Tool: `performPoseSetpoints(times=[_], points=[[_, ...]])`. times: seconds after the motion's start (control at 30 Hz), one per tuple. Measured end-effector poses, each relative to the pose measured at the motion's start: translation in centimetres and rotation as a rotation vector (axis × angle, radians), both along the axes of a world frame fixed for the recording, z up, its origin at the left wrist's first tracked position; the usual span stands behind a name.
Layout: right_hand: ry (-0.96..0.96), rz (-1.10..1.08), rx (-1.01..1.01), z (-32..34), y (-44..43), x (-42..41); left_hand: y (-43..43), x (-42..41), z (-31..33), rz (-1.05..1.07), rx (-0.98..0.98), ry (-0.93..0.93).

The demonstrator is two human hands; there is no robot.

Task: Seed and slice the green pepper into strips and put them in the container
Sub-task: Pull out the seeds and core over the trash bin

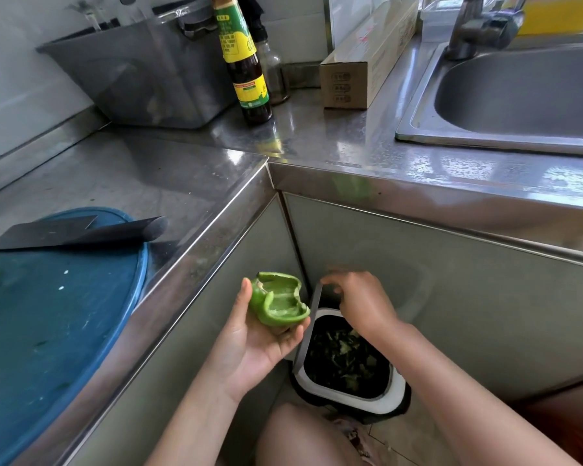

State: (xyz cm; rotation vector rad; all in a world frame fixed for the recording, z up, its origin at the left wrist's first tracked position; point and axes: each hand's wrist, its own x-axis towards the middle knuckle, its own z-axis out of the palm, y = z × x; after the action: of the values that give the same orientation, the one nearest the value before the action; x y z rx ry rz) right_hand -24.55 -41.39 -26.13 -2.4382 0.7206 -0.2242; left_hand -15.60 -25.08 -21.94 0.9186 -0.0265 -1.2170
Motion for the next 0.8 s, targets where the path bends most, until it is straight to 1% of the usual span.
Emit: performPoseSetpoints(times=[0.13,0.33,0.4,0.47,0.53,0.57,0.67,0.8], points=[[-0.047,-0.064,0.033,-0.4,0.0,0.0,-0.2,0.1,-0.5,0.023,0.041,0.024],[-0.108,-0.116,0.017,-0.1,0.3,0.0,-0.1,0.5,-1.2,-0.025,0.061,0.031],[-0.122,-0.116,-0.002,0.1,0.2,0.0,0.1,0.6,-1.2,-0.034,0.034,0.111],[-0.089,-0.111,-0.042,0.0,0.0,0.1,0.4,0.9,-1.3,-0.038,0.004,0.217],[-0.041,-0.103,-0.063,-0.3,-0.3,0.2,0.7,1.1,-1.4,-0.085,-0.035,0.305],[-0.044,-0.115,-0.054,-0.4,-0.4,0.2,0.8,1.1,-1.3,-0.125,-0.060,0.324],[-0.088,-0.159,-0.034,-0.4,-0.7,0.1,0.9,1.0,-1.2,-0.245,-0.128,0.306],[-0.112,-0.188,-0.100,0.4,-0.8,-0.3,0.7,1.1,-1.4,-0.337,-0.222,0.330]])
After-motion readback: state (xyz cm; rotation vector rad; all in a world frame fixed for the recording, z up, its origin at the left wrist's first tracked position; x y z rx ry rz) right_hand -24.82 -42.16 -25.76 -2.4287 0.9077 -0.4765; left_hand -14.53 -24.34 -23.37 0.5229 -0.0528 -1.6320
